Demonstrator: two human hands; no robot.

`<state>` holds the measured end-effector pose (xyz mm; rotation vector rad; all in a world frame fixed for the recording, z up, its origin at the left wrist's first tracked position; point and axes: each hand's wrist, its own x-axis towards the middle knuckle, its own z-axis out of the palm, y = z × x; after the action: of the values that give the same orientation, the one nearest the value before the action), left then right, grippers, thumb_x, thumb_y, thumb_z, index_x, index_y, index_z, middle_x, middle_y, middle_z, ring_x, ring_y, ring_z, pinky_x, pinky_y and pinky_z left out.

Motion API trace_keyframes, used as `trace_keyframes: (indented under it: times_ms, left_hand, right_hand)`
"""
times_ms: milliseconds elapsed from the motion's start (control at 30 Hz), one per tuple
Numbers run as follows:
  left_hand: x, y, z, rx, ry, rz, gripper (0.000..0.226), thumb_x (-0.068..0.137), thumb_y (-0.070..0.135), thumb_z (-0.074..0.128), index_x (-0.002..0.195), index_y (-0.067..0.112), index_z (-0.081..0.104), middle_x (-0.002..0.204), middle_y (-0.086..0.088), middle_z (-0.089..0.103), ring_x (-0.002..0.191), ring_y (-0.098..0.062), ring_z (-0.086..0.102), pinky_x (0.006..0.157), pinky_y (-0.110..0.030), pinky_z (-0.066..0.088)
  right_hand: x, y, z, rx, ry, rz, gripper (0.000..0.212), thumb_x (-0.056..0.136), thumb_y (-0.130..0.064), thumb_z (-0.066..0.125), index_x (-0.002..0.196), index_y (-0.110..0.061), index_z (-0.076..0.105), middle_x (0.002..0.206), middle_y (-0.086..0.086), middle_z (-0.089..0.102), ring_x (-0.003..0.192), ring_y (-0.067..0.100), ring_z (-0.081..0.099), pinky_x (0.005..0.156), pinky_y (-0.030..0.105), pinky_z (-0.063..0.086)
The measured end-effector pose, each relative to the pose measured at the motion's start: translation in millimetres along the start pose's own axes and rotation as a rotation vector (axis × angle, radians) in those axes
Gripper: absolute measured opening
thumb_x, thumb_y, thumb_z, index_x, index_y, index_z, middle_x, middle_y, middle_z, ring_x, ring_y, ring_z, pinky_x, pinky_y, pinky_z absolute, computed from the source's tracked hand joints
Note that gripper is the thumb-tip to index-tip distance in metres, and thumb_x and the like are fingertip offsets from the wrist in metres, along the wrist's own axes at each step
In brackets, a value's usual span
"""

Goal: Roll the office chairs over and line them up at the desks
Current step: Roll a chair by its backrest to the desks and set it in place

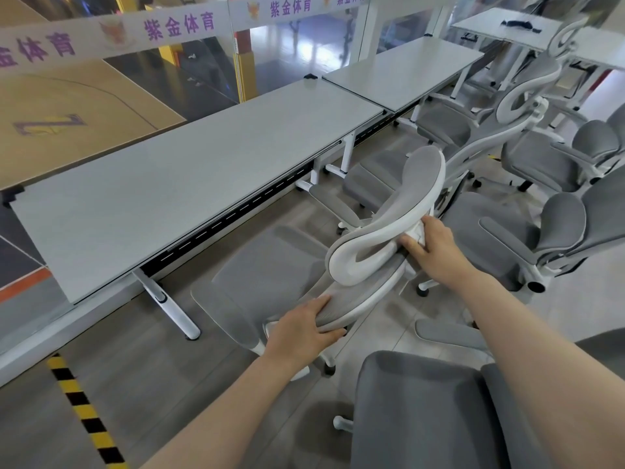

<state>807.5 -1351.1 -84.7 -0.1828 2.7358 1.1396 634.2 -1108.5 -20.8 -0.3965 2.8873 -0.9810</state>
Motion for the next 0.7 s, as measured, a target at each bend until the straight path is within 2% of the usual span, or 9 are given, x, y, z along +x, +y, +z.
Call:
trace_keyframes:
  times_ms: [67, 200, 267, 333, 433, 533, 600, 700]
  left_hand:
    - [0, -1, 0, 0.004, -0.002, 0.007, 0.076, 0.083, 0.059, 0.065, 0.149, 0.038, 0.034, 0.142, 0.015, 0.050, 0.129, -0.010, 0.047, 0.103, -0.028, 0.039]
    - [0, -3, -2, 0.019, -0.005, 0.013, 0.076, 0.081, 0.062, 0.064, 0.148, 0.040, 0.035, 0.142, 0.017, 0.050, 0.129, -0.009, 0.047, 0.105, -0.034, 0.042]
    - [1, -5, -3, 0.021, -0.011, 0.022, 0.075, 0.081, 0.064, 0.063, 0.147, 0.040, 0.036, 0.141, 0.017, 0.050, 0.127, -0.010, 0.048, 0.104, -0.035, 0.043]
    - [1, -6, -2, 0.005, -0.012, 0.026, 0.074, 0.080, 0.064, 0.063, 0.146, 0.039, 0.038, 0.137, 0.017, 0.051, 0.124, -0.010, 0.049, 0.101, -0.034, 0.044]
    - [0, -9, -1, 0.003, 0.000, 0.023, 0.071, 0.078, 0.068, 0.061, 0.140, 0.039, 0.042, 0.129, 0.016, 0.056, 0.114, -0.010, 0.053, 0.097, -0.035, 0.047]
    - [-8, -11, -2, 0.031, 0.021, 0.028, 0.068, 0.076, 0.071, 0.055, 0.135, 0.038, 0.044, 0.120, 0.015, 0.059, 0.107, -0.011, 0.056, 0.091, -0.037, 0.051]
    - [-16, -13, -3, 0.080, 0.058, 0.072, 0.065, 0.082, 0.066, 0.055, 0.137, 0.033, 0.043, 0.121, 0.013, 0.059, 0.109, -0.011, 0.056, 0.092, -0.033, 0.049]
    - [-28, -10, 0, 0.156, 0.124, 0.174, 0.062, 0.090, 0.050, 0.059, 0.143, 0.026, 0.039, 0.135, 0.008, 0.052, 0.121, -0.013, 0.049, 0.103, -0.030, 0.041]
  right_hand:
    - [-1, 0, 0, 0.004, 0.004, 0.001, 0.037, 0.089, -0.051, 0.057, 0.113, -0.023, 0.052, 0.107, 0.000, 0.058, 0.107, 0.027, 0.053, 0.084, 0.036, 0.043]
    - [-3, 0, 2, 0.001, 0.034, 0.007, 0.032, 0.084, -0.060, 0.051, 0.106, -0.037, 0.048, 0.106, -0.004, 0.058, 0.110, 0.033, 0.051, 0.090, 0.050, 0.048]
    - [-4, -1, 3, -0.013, 0.038, 0.009, 0.031, 0.084, -0.061, 0.051, 0.106, -0.039, 0.047, 0.107, -0.004, 0.057, 0.110, 0.032, 0.051, 0.091, 0.050, 0.048]
    - [-4, 2, 4, -0.026, 0.034, 0.042, 0.045, 0.084, -0.066, 0.049, 0.116, -0.034, 0.048, 0.112, -0.002, 0.056, 0.111, 0.031, 0.050, 0.093, 0.052, 0.047]
    - [-7, 6, 6, -0.041, 0.036, 0.063, 0.062, 0.084, -0.071, 0.045, 0.134, -0.035, 0.039, 0.122, 0.003, 0.055, 0.116, 0.031, 0.048, 0.098, 0.054, 0.044]
    - [-23, 2, 6, -0.031, 0.052, 0.099, 0.065, 0.093, -0.055, 0.049, 0.148, -0.032, 0.025, 0.129, 0.011, 0.051, 0.123, 0.031, 0.044, 0.106, 0.051, 0.038]
    - [-40, 2, 3, -0.015, 0.043, 0.112, 0.069, 0.093, -0.050, 0.052, 0.151, -0.030, 0.020, 0.133, 0.013, 0.051, 0.127, 0.031, 0.043, 0.107, 0.051, 0.037]
    - [-72, 7, -5, -0.018, 0.046, 0.104, 0.073, 0.094, -0.049, 0.053, 0.154, -0.029, 0.017, 0.146, 0.006, 0.046, 0.133, 0.027, 0.041, 0.110, 0.049, 0.037]
